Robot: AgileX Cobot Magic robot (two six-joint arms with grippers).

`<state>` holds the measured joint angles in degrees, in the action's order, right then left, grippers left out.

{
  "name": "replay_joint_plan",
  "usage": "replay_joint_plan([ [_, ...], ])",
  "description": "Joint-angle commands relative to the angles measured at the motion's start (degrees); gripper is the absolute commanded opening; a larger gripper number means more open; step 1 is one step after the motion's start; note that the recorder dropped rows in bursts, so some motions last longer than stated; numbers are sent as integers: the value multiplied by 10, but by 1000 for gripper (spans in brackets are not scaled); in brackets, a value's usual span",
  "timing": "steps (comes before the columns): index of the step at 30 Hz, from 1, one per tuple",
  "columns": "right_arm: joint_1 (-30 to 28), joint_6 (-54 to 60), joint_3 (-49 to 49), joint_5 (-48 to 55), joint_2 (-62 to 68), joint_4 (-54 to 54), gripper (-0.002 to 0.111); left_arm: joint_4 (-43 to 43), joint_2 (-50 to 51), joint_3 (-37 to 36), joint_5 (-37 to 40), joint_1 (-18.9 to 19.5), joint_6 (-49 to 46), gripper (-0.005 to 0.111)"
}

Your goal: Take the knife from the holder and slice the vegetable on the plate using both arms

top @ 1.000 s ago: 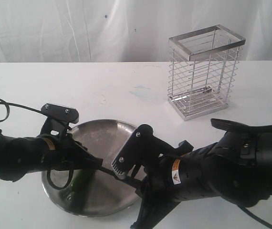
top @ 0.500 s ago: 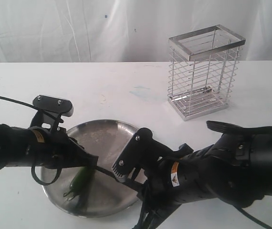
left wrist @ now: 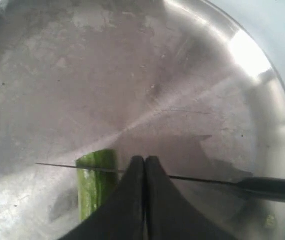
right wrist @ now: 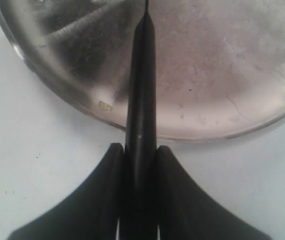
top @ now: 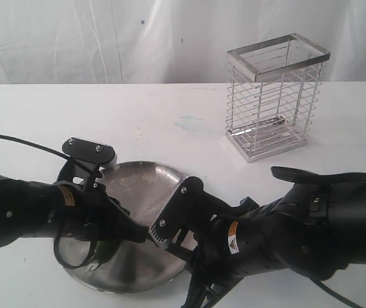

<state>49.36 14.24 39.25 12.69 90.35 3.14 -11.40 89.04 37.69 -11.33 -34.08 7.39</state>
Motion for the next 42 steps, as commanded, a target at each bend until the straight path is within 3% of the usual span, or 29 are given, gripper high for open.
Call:
replay_joint_plan([
  [1,2,4,2,-8,1,-2,0,8,-3,-3,-10,-19,12,1],
  [9,2,4,2,-4,1,-2,0,25,95,-3,-62,-21,19,1],
  [13,2,4,2,1,1,-2,0,25,69,4,-92,-21,19,1],
  [21,2,4,2,2,1,-2,0,25,-47,37,-26,16,-22,1],
  [29,2,4,2,3,1,-2,0,25,-40,37,88,72,-63,1],
  [42,2,4,2,3,1,0,0,25,44,37,68,75,-74,1],
])
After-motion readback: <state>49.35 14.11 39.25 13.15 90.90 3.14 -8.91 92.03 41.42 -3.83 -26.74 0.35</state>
